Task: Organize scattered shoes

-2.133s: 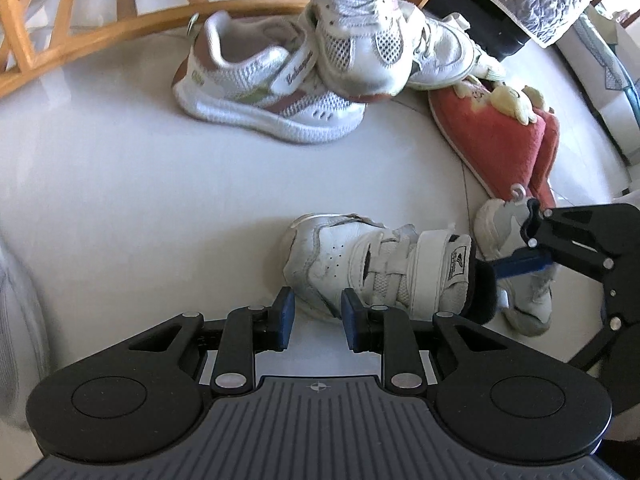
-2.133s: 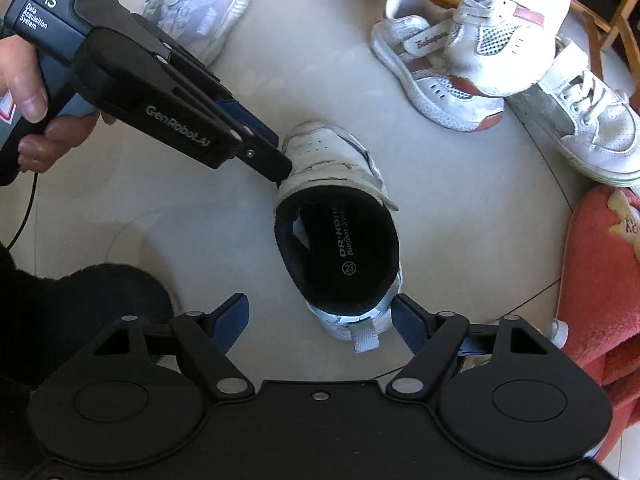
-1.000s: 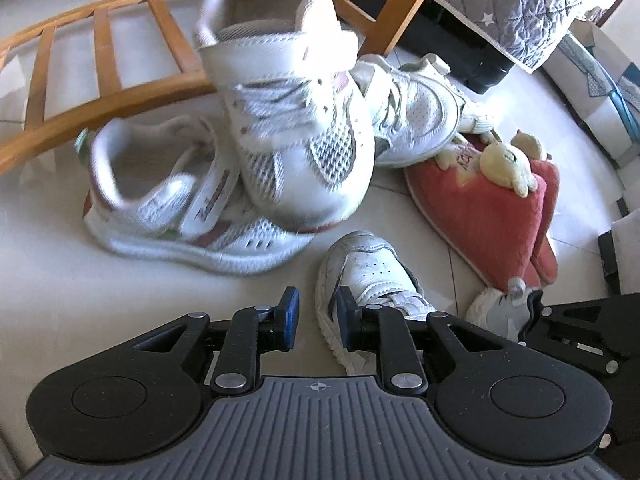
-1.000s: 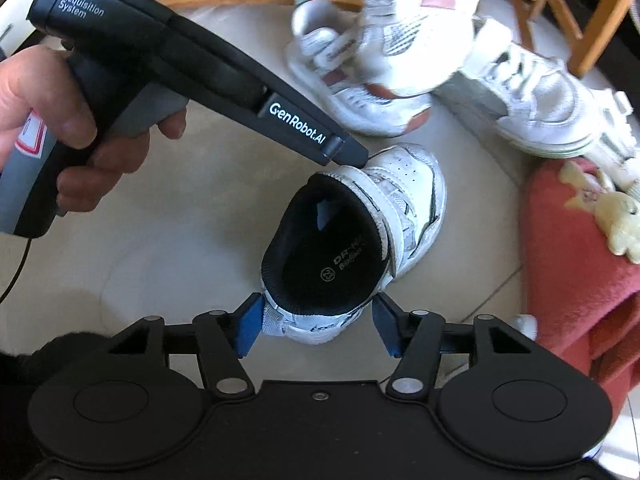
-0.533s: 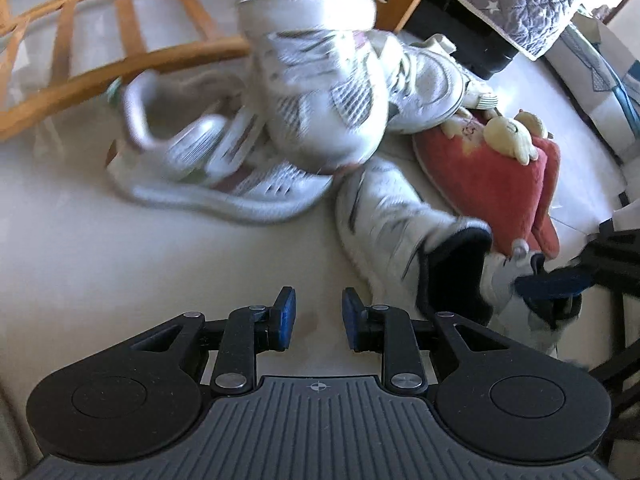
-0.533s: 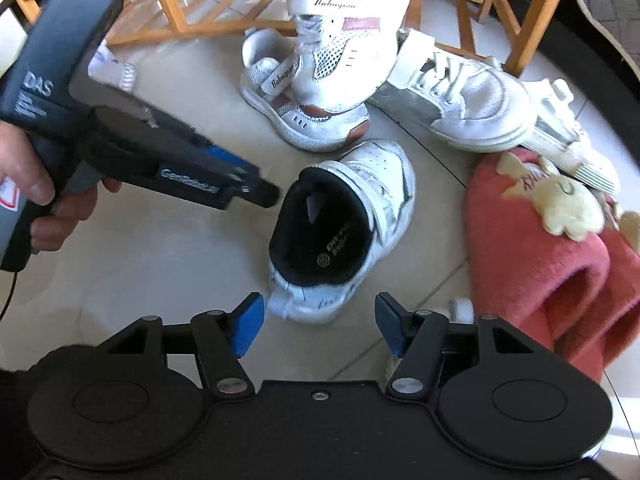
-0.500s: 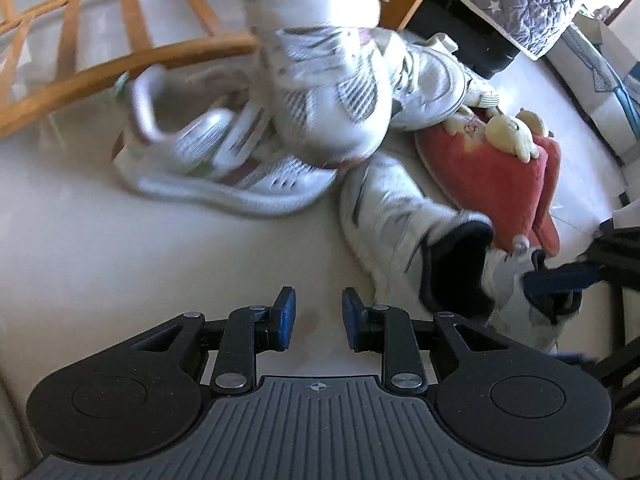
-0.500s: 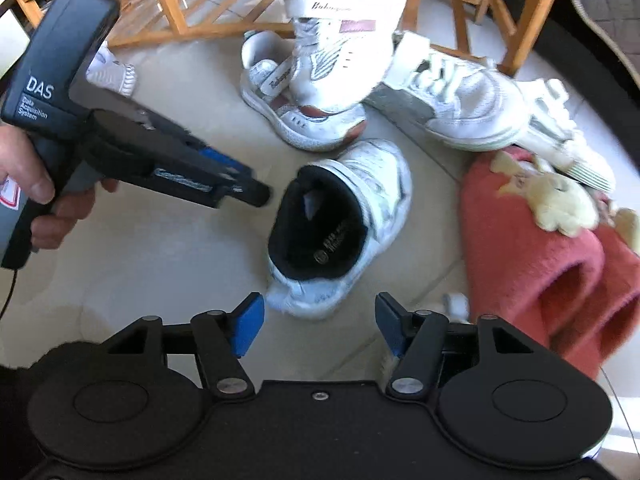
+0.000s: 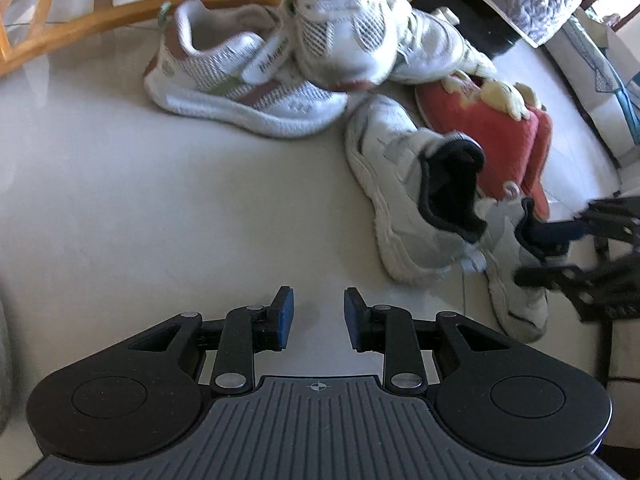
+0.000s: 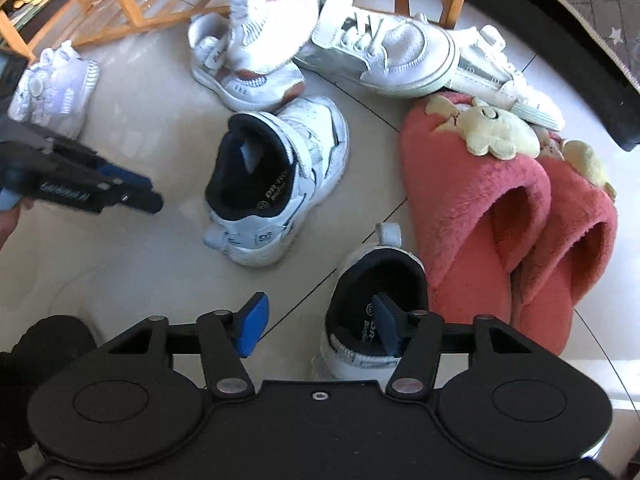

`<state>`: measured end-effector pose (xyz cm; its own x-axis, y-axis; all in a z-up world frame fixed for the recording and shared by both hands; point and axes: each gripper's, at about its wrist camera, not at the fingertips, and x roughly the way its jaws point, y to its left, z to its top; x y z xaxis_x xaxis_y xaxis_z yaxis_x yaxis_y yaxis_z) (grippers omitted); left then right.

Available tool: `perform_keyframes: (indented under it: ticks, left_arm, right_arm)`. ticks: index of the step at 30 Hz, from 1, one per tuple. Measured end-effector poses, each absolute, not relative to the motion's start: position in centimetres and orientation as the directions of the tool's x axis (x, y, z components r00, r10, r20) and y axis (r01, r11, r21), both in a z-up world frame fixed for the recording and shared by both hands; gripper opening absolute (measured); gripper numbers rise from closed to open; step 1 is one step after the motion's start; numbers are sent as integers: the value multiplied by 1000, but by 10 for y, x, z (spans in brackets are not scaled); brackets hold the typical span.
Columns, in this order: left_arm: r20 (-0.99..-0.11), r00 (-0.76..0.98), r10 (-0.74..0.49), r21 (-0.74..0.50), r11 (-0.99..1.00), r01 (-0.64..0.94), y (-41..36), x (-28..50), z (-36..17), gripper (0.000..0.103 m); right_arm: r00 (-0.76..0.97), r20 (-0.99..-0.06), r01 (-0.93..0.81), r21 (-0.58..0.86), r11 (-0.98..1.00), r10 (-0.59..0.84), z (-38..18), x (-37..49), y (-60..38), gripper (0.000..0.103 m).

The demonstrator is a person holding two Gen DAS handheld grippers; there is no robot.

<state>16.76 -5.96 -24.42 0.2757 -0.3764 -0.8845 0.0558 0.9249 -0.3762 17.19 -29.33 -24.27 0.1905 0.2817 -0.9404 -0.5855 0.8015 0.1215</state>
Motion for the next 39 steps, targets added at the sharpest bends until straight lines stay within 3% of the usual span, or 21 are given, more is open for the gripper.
perform_keyframes:
  ticks: [7, 16, 33, 35, 39]
  left_arm:
    - [-886, 251, -389, -384, 920, 71, -68, 162, -248, 30]
    - [-885, 245, -395, -390, 918, 73, -69, 162, -247, 32]
    - [-848, 225, -480, -462, 877, 130, -81, 143, -219, 36]
    - [-841, 215, -496, -474, 868, 149, -87, 139, -216, 38]
    - [-837, 196, -511, -481, 857, 184, -101, 136, -212, 42]
  right_arm:
    - [173, -952, -631, 88, 771, 251, -251, 167, -287, 19]
    - [99, -948, -705, 148, 694, 303, -240, 139, -282, 13]
    - [-24, -925, -813, 239, 532, 379, -230, 98, -241, 11]
    - [-34, -926, -815, 244, 525, 377, -228, 98, -242, 14]
    - [-24, -919, -791, 259, 554, 394, -219, 101, -251, 30]
